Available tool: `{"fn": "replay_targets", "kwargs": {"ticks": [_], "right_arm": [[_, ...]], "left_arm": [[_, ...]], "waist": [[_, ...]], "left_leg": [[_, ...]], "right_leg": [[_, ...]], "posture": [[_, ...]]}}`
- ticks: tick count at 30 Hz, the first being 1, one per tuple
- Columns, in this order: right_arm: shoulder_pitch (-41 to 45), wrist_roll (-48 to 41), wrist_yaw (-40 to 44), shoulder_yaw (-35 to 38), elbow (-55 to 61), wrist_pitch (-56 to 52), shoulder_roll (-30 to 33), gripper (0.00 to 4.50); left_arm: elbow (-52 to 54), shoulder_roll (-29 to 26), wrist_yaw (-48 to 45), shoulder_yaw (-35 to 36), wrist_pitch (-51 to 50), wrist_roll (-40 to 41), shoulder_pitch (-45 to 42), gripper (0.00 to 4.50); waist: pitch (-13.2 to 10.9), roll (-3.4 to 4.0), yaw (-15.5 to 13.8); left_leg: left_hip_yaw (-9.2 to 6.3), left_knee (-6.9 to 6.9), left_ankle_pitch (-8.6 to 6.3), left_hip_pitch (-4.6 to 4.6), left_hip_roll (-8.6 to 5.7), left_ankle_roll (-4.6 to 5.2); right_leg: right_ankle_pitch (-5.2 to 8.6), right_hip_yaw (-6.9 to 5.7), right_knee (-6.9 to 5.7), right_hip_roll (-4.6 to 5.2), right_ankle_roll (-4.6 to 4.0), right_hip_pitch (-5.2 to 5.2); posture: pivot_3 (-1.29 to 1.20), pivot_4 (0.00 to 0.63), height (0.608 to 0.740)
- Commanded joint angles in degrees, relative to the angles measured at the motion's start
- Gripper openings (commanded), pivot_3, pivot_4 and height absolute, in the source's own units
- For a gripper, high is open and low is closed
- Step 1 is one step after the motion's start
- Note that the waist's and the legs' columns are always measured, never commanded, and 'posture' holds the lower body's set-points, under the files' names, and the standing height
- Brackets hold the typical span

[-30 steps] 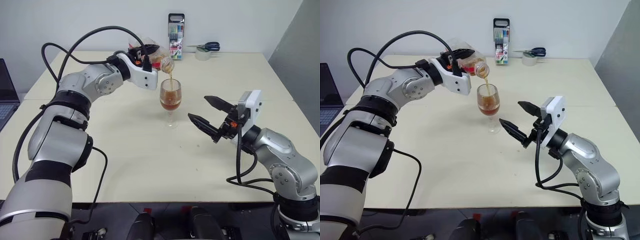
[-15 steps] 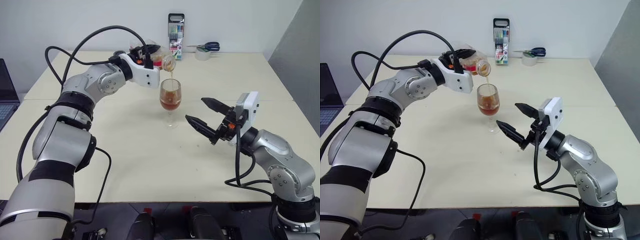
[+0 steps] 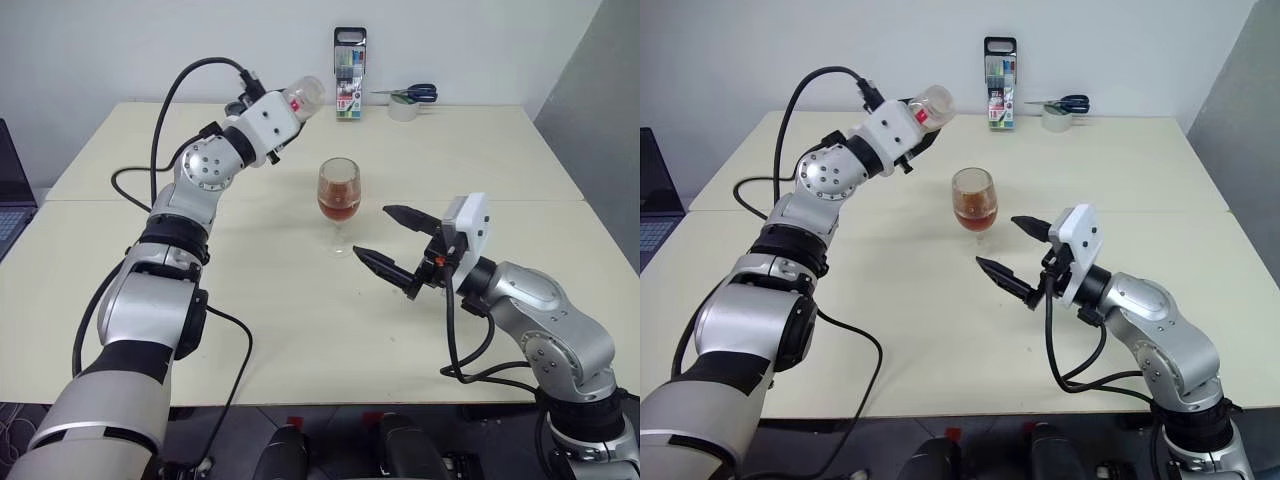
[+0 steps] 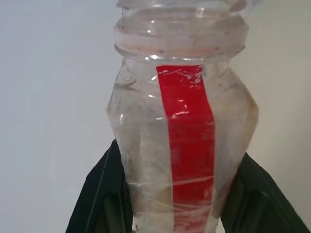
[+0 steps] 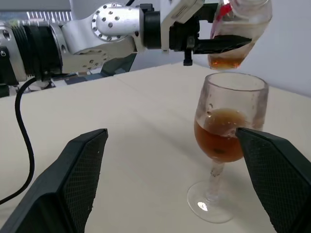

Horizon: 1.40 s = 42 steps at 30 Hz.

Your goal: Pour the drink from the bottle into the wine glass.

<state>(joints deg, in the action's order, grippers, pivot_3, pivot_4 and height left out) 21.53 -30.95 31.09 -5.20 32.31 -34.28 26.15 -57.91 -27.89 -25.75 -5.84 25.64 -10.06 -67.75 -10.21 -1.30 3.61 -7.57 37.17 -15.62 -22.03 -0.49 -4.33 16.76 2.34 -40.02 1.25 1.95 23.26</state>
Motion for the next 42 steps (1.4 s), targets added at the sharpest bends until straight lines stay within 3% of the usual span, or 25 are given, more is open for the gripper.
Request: {"fn": "replay_targets", "kwargs": {"ticks": [1, 6, 12, 17, 29, 37, 42], "right_arm": [[2.8, 2.2, 1.2, -3.2, 1.0, -0.2, 0.8, 4.50], [7.4, 5.3, 2.1, -9.8, -0.5, -5.3, 1.7, 4.50], [12.7, 4.1, 1.6, -10.8, -2.2, -9.6, -2.2, 4.50], [15.6, 5.4, 0.6, -10.5, -5.8, -10.6, -5.2, 4.50], [16.1, 6.0, 0.0, -10.0, -7.1, -10.6, -6.6, 4.50], [15.6, 5.6, 0.2, -10.2, -6.6, -10.7, -6.8, 4.50], [14.1, 6.7, 0.1, -10.8, -7.1, -9.0, -6.9, 4.50]], "left_arm": [[8.6, -0.3, -1.5, 6.1, -8.0, 7.6, 3.6, 1.76], [22.6, -0.3, 0.5, 13.9, -24.1, 15.9, 16.6, 1.76], [34.5, -1.8, 3.3, 20.2, -35.3, 20.6, 28.4, 1.76], [36.9, -2.7, 3.2, 23.8, -37.3, 22.9, 34.4, 1.76], [33.4, -2.5, 2.3, 25.1, -34.2, 24.2, 37.7, 1.76], [33.1, -2.5, 2.3, 24.6, -32.5, 24.4, 38.7, 4.39], [33.7, -3.1, 1.7, 23.5, -31.6, 23.1, 39.7, 4.45]], "waist": [[0.0, 0.00, 0.3], [0.0, 0.00, 1.1], [0.1, -0.05, 1.2], [0.2, -0.16, 0.7], [0.2, -0.21, -0.2], [0.2, -0.21, -0.3], [0.2, -0.21, -0.3]], "left_leg": [[0.00, 0.00, 0.02, 0.01, 0.01, -0.04], [-0.04, 0.01, 0.03, 0.05, 0.03, -0.06], [-0.15, 0.04, 0.03, 0.02, 0.04, -0.06], [-0.14, 0.05, 0.03, 0.02, 0.03, -0.07], [-0.03, 0.00, 0.01, 0.09, 0.01, -0.02], [-0.05, -0.01, -0.05, 0.08, 0.01, 0.09], [-0.04, -0.01, -0.05, 0.08, 0.01, 0.09]], "right_leg": [[0.00, 0.00, -0.01, 0.00, 0.00, 0.00], [0.00, 0.02, -0.04, 0.01, -0.01, 0.00], [-0.01, -0.04, -0.05, 0.01, -0.02, 0.01], [-0.01, -0.03, -0.03, 0.10, -0.02, -0.01], [-0.01, -0.01, -0.01, 0.11, -0.02, -0.02], [-0.01, -0.03, 0.00, 0.11, -0.02, -0.01], [-0.02, -0.02, 0.00, 0.11, -0.02, -0.01]], "posture": [[0.00, 0.150, 0.740], [0.00, 0.150, 0.740], [0.00, 0.150, 0.740], [0.00, 0.150, 0.740], [0.00, 0.150, 0.740], [0.00, 0.150, 0.740], [0.00, 0.150, 0.740]]}}
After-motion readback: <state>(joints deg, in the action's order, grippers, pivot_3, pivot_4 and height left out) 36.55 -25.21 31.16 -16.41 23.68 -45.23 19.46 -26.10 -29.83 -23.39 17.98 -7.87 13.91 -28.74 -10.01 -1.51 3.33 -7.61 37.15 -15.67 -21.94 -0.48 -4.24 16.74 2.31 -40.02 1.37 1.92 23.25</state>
